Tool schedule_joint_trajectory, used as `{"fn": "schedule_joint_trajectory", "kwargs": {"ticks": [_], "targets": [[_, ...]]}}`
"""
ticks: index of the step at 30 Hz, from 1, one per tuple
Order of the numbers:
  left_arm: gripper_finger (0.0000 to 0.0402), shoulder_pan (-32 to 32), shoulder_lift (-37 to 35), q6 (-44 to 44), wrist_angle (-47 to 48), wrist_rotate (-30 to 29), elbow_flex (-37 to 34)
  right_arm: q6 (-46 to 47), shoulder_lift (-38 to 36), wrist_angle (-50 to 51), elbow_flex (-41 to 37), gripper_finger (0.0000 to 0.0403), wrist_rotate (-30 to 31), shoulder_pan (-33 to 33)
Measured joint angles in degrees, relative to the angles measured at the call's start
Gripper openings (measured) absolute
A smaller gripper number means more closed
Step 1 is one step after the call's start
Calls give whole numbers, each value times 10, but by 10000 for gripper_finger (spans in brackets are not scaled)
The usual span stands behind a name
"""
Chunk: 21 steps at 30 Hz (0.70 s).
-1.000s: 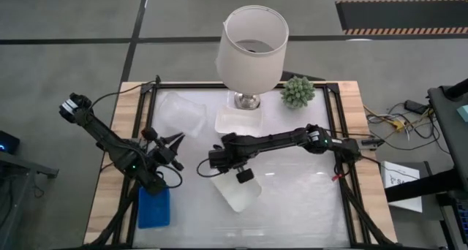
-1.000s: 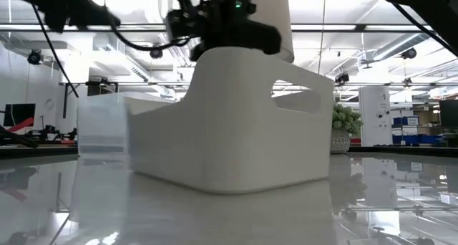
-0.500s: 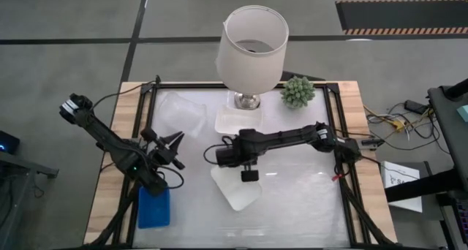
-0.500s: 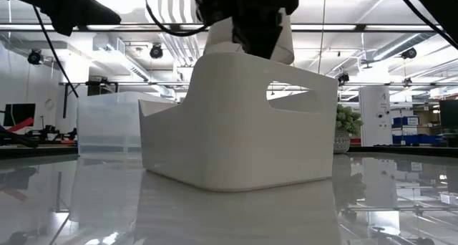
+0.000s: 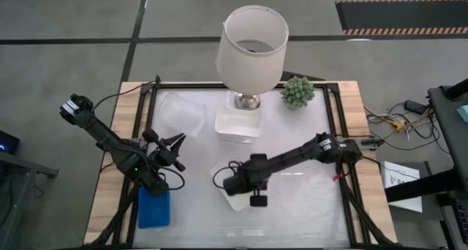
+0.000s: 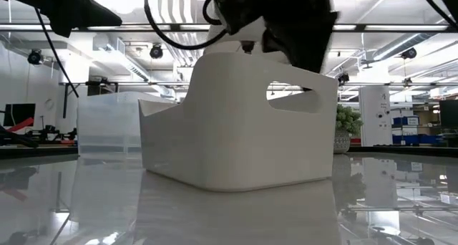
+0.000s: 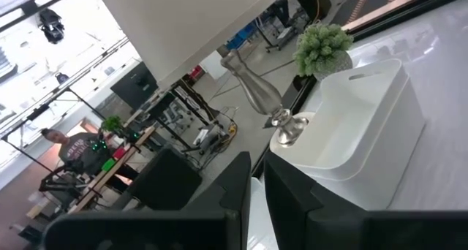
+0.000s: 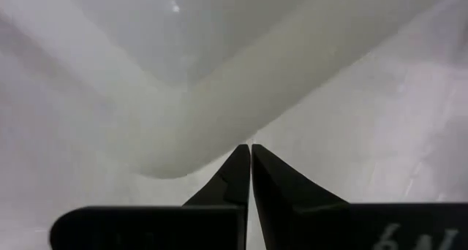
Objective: Stack baskets by color
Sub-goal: Stack the white bin into the upper middle white bin
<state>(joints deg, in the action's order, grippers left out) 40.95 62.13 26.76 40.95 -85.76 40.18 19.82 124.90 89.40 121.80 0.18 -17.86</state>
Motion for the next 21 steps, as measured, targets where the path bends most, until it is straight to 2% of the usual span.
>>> {"fn": "schedule_joint_trajectory", "kwargs": {"ticks": [5, 9, 11, 13, 16, 21], "targets": [[22, 0, 0, 0, 0, 0, 1, 27, 0, -68, -26, 9, -35, -23], [22, 0, 0, -1, 0, 0, 1, 7, 0, -193, -40, 9, -47, -32], [22, 0, 0, -1, 0, 0, 1, -21, 0, -262, -42, 9, -24, -33], [22, 0, 0, -1, -1, 0, 1, -60, 0, -319, -44, 9, 29, -32], [22, 0, 0, -1, -1, 2, 1, -132, 0, -352, -46, 9, 85, -29], [22, 0, 0, -1, -3, 14, 1, -220, 0, -357, -46, 9, 89, -24]]}}
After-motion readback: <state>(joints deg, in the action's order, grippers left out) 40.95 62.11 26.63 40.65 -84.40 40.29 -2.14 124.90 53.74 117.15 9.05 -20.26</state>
